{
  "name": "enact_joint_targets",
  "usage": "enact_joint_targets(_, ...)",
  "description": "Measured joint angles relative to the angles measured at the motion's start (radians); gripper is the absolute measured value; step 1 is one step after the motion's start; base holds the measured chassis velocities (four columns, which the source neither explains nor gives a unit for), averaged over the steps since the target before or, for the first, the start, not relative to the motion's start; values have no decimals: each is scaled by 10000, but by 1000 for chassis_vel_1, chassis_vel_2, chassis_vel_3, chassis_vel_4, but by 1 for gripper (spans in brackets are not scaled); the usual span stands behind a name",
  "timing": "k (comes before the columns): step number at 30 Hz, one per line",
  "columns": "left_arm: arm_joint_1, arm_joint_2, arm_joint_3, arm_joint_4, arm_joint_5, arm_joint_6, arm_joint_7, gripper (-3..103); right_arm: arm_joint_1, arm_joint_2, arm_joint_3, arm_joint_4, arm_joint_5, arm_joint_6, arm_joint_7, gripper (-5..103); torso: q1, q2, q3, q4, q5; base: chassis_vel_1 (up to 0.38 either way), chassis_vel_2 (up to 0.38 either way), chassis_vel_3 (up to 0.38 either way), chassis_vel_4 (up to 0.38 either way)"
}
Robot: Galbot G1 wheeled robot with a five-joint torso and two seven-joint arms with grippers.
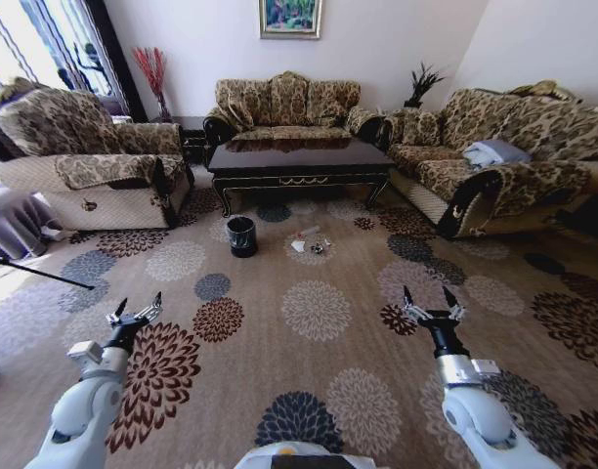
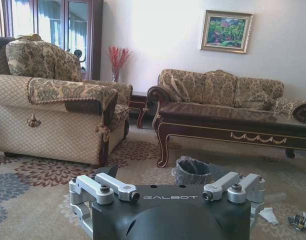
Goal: Move to the front of the table and pick up the trash from the floor, then place it into the trash bin.
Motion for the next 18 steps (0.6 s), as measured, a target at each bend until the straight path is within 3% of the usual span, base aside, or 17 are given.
enact_joint_targets(18,8,-17,-7,0,2,-3,0,100,18,32,-9,-77,-104,-7,28,100,-329,-803,-473,0,0,0,0,0,0)
